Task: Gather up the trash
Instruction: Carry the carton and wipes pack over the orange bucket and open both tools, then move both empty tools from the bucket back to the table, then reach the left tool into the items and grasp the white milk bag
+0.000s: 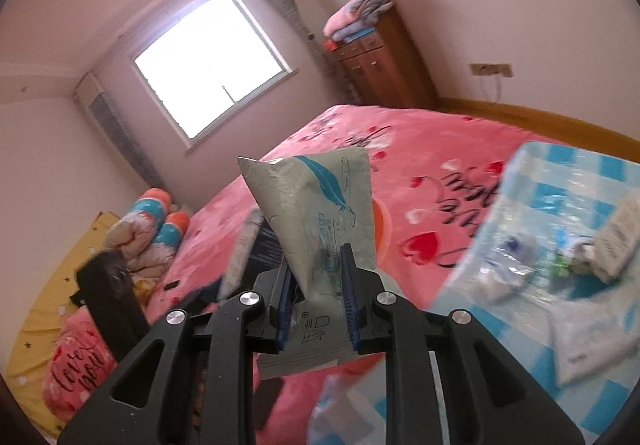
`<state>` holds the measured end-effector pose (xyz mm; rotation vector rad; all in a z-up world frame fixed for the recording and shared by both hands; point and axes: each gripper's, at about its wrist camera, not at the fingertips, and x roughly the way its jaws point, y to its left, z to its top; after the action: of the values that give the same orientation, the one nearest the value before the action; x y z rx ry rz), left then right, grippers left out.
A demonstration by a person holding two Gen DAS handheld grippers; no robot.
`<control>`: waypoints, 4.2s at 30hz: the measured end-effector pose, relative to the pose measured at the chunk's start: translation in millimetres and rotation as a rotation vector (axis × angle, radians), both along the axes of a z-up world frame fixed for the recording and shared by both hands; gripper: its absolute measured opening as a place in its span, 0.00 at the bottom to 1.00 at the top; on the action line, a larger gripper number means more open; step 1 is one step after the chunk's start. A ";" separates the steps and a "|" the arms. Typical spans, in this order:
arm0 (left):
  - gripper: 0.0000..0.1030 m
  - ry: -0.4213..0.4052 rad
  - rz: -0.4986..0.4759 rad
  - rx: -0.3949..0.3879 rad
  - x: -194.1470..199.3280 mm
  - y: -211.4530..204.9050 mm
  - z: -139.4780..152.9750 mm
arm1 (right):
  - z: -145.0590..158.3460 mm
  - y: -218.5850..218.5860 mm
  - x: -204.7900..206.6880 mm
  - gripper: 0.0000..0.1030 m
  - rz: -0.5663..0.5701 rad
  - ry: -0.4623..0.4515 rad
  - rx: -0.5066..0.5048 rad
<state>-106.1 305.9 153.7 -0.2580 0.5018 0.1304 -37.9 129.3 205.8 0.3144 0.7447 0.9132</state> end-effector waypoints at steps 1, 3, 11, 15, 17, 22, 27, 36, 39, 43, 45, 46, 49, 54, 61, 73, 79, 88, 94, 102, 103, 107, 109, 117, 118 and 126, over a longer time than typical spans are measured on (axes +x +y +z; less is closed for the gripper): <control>0.62 0.009 0.013 -0.003 2.4 4.6 -2.6 | 0.4 5.5 2.8 0.22 0.007 -0.003 -0.002; 0.62 0.020 0.029 -0.009 5.6 10.3 -6.1 | -0.3 17.1 9.7 0.22 0.019 -0.003 -0.006; 0.64 0.072 0.109 -0.023 13.1 27.9 -23.5 | -24.3 47.2 34.3 0.42 0.045 0.101 0.011; 0.77 0.064 0.134 -0.013 6.2 28.3 -27.1 | -28.7 30.2 34.2 0.69 -0.002 0.095 0.034; 0.81 0.066 0.135 0.002 5.2 26.4 -26.3 | -27.4 19.5 30.6 0.75 -0.030 0.084 0.038; 0.87 0.022 0.134 0.004 -2.7 20.9 -20.9 | -25.3 -6.7 13.7 0.89 -0.122 0.012 0.008; 0.87 -0.010 0.115 0.045 -10.5 2.8 -16.9 | -36.2 -26.3 1.0 0.89 -0.191 -0.027 -0.047; 0.87 -0.034 0.027 0.110 -13.1 -41.2 -13.6 | -60.2 -76.6 -15.3 0.92 -0.305 -0.047 -0.028; 0.87 -0.024 0.010 0.141 -12.2 -56.2 -12.8 | -65.2 -95.5 -21.9 0.94 -0.345 -0.060 -0.013; 0.87 -0.026 -0.010 0.097 -12.8 -64.8 -13.7 | -72.0 -120.2 -30.2 0.95 -0.386 -0.075 0.003; 0.87 -0.037 -0.021 0.044 -14.6 -66.7 -15.3 | -75.7 -131.9 -33.0 0.95 -0.395 -0.077 0.015; 0.87 -0.037 -0.024 0.035 -14.4 -67.9 -16.1 | -76.7 -136.5 -34.5 0.95 -0.395 -0.077 0.023; 0.87 -0.038 -0.035 0.046 -15.4 -80.3 -17.3 | -82.9 -148.4 -37.9 0.95 -0.389 -0.067 0.033; 0.87 -0.012 -0.047 0.019 -17.0 -95.7 -19.9 | -92.9 -164.4 -45.6 0.95 -0.388 -0.045 0.062; 0.87 0.004 -0.042 0.020 -21.2 -113.2 -23.5 | -108.3 -193.3 -56.2 0.95 -0.426 -0.006 0.072; 0.87 0.034 -0.135 0.055 -22.6 -154.3 -38.1 | -135.0 -230.3 -57.6 0.95 -0.433 0.058 0.120; 0.87 0.094 -0.159 0.100 -15.9 -172.8 -49.3 | -148.0 -245.3 -54.0 0.95 -0.436 0.096 0.140; 0.87 0.139 -0.248 0.087 17.2 -198.3 -43.7 | -168.3 -260.1 -43.2 0.95 -0.424 0.210 0.090; 0.87 0.155 -0.227 -0.003 79.1 -205.4 -31.0 | -175.3 -270.2 -39.3 0.95 -0.411 0.260 0.095; 0.87 0.269 -0.171 -0.166 197.4 -210.3 -42.5 | -179.7 -283.1 -33.3 0.95 -0.406 0.292 0.086; 0.87 0.285 -0.160 -0.174 211.2 -210.7 -46.5 | -181.4 -285.4 -32.1 0.95 -0.409 0.301 0.082; 0.87 0.365 -0.113 -0.196 251.6 -211.9 -65.8 | -184.5 -293.9 -29.1 0.95 -0.419 0.316 0.079; 0.87 0.406 -0.103 -0.185 265.1 -214.0 -75.3 | -185.2 -300.0 -28.9 0.95 -0.426 0.321 0.085; 0.87 0.508 -0.087 -0.098 280.1 -224.6 -105.4 | -184.3 -319.2 -30.9 0.95 -0.447 0.337 0.129; 0.87 0.522 -0.103 -0.084 279.3 -229.7 -105.8 | -183.9 -321.7 -31.5 0.95 -0.454 0.336 0.126; 0.87 0.581 -0.185 -0.048 253.5 -265.0 -125.0 | -174.4 -336.9 -32.6 0.95 -0.501 0.305 0.121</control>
<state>147.4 40.9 28.7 -0.2168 1.1035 0.0092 -70.4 -207.6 31.4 0.7235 0.8395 0.4371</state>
